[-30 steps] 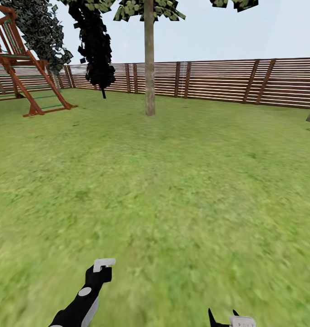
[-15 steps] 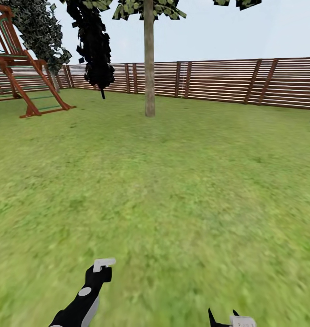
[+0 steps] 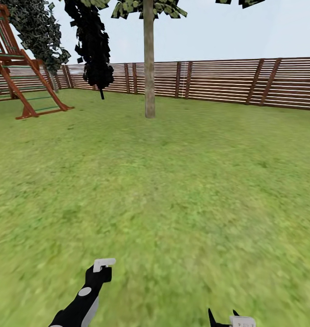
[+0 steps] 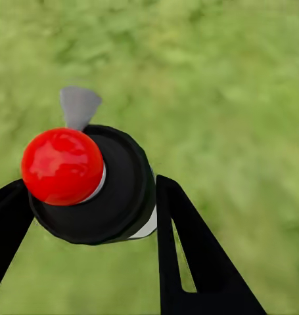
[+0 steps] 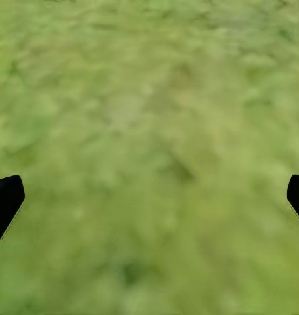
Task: In the garden, pick up the pesticide atomizer on the floor and spray pesticide onto both trees until each tree trunk is fully covered.
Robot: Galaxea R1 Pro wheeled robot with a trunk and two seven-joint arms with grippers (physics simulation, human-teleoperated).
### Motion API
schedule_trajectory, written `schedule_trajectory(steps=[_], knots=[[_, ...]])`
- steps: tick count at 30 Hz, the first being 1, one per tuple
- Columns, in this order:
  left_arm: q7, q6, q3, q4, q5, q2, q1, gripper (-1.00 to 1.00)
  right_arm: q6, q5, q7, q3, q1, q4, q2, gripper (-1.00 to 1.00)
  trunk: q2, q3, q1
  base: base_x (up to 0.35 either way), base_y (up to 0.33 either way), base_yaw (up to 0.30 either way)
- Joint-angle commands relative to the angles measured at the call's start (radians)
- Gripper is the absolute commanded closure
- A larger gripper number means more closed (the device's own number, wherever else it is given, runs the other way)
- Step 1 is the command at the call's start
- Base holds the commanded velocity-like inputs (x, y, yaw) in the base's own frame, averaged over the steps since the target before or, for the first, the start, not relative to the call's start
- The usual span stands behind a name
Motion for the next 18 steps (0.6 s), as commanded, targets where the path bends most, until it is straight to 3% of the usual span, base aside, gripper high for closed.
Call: schedule_trajectory(steps=[1, 18], knots=[[0.000, 0.000, 0.000, 0.000, 0.000, 0.000, 0.000, 1.00, 0.000, 0.000, 0.000, 0.000, 0.000, 0.000, 0.000, -1.00, 0.000, 0.000, 0.000, 0.340, 0.000, 0.000], [0.000, 0.000, 0.000, 0.000, 0.000, 0.000, 0.000, 1.00, 0.000, 0.000, 0.000, 0.000, 0.000, 0.000, 0.000, -1.00, 0.000, 0.000, 0.000, 0.340, 0.000, 0.000]])
